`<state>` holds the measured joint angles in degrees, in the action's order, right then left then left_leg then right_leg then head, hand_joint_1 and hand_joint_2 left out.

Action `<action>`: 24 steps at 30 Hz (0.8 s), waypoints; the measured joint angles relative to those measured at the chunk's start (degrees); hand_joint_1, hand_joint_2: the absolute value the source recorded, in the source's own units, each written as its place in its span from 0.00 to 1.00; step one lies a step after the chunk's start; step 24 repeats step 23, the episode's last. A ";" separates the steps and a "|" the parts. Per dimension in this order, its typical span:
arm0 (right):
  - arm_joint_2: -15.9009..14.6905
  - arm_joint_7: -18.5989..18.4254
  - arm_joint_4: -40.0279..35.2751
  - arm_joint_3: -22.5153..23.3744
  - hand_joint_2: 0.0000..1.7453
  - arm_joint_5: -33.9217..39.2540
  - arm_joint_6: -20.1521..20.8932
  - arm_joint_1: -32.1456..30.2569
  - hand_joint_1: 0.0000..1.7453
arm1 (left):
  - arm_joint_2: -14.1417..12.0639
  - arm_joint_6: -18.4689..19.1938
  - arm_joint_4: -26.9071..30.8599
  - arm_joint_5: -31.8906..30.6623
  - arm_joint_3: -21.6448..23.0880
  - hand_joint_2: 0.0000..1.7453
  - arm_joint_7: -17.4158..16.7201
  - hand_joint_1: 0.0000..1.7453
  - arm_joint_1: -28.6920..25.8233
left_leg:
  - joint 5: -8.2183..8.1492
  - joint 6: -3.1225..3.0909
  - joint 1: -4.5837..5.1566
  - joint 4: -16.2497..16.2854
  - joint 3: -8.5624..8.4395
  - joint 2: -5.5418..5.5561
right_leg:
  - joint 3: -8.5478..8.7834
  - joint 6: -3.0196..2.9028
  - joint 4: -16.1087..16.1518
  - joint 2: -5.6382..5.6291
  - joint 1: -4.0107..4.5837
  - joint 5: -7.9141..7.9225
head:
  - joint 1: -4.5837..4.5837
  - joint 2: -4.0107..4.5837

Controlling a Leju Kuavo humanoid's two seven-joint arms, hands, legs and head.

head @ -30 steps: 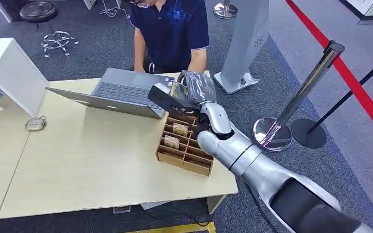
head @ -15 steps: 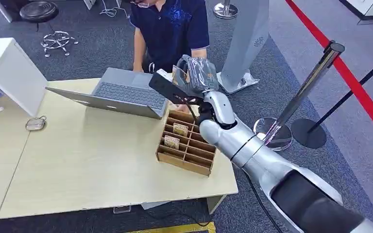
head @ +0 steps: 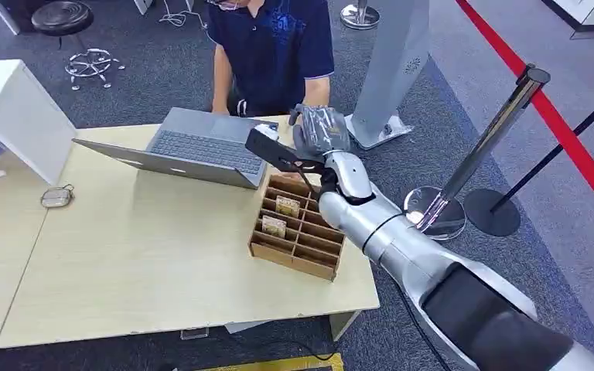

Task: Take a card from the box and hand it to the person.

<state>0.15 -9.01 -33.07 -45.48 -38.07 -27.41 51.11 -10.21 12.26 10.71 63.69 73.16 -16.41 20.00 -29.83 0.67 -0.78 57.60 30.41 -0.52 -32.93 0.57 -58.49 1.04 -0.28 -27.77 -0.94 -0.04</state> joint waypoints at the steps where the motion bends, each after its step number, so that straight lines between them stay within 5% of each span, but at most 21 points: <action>1: 0.07 -0.02 0.42 -0.13 1.00 -0.02 0.02 -0.12 0.94 | 0.09 0.00 0.00 -0.02 0.04 0.00 0.00 0.00 0.02 | 0.00 0.00 0.00 0.00 0.00 -0.03 | -0.01 0.00 0.00 0.00 0.00 0.00 | -0.02 0.00; 24: 2.34 1.86 6.54 -1.40 1.00 0.89 -0.18 -1.34 0.93 | 0.61 0.07 0.00 -0.07 0.44 0.00 -0.33 0.00 0.50 | 0.00 0.00 0.00 0.01 -0.01 -0.05 | 0.00 0.00 0.00 -0.03 0.00 0.00 | 0.00 0.00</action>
